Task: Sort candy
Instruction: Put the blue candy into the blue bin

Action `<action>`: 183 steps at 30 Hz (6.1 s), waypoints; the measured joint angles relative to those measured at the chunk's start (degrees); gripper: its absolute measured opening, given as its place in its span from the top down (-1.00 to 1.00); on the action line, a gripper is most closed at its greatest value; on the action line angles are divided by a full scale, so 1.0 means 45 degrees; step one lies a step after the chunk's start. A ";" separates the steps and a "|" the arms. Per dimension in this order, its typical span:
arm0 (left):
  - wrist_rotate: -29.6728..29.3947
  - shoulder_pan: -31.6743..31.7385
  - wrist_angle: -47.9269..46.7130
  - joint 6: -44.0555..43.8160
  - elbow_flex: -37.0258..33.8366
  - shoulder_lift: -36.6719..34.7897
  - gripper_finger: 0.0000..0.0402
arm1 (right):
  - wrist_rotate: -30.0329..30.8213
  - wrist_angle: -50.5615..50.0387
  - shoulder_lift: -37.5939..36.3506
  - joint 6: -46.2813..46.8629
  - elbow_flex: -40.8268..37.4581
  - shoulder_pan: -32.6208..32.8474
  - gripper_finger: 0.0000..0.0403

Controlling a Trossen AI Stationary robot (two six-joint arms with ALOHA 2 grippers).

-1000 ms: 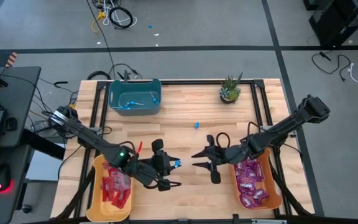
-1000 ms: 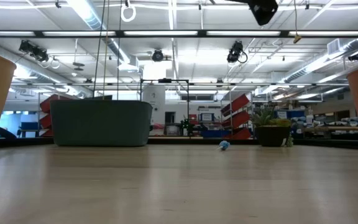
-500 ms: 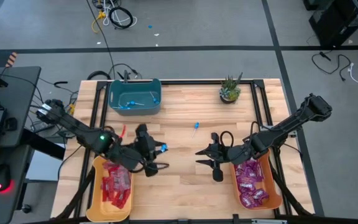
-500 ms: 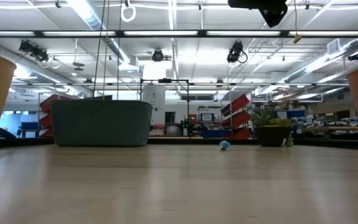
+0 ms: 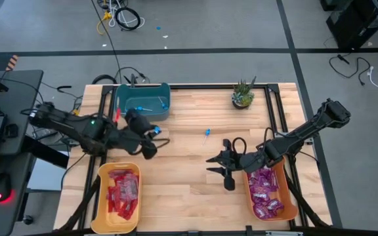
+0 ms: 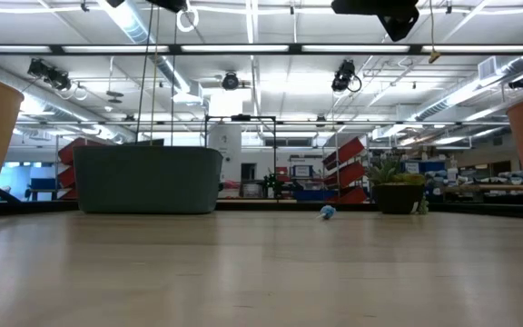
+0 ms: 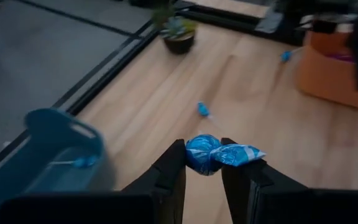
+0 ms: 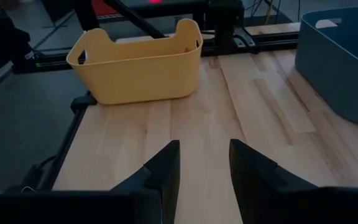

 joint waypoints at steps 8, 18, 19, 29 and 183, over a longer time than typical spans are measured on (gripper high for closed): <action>0.0036 0.1571 -0.2012 -0.0677 0.0000 -0.0744 0.59 | -0.0005 0.0005 0.0000 0.0002 -0.0005 -0.0188 0.38; 0.1399 0.4457 -0.3927 -0.0876 -0.0005 -0.1566 0.59 | -0.0003 0.0005 0.0005 -0.0012 -0.0010 -0.0349 0.38; 0.1593 0.4774 -0.4028 -0.0721 -0.0005 -0.1619 0.59 | -0.0005 0.0005 0.0005 -0.0015 -0.0010 -0.0349 0.39; 0.2901 0.7945 -0.4545 0.0813 -0.0005 -0.1704 0.59 | -0.0005 0.0017 0.0010 -0.0010 -0.0010 -0.0349 0.39; 0.5744 0.5231 0.3948 0.2668 -0.1962 -0.0367 0.24 | 0.0411 -0.3702 -0.1044 0.1148 -0.0015 -0.0135 0.41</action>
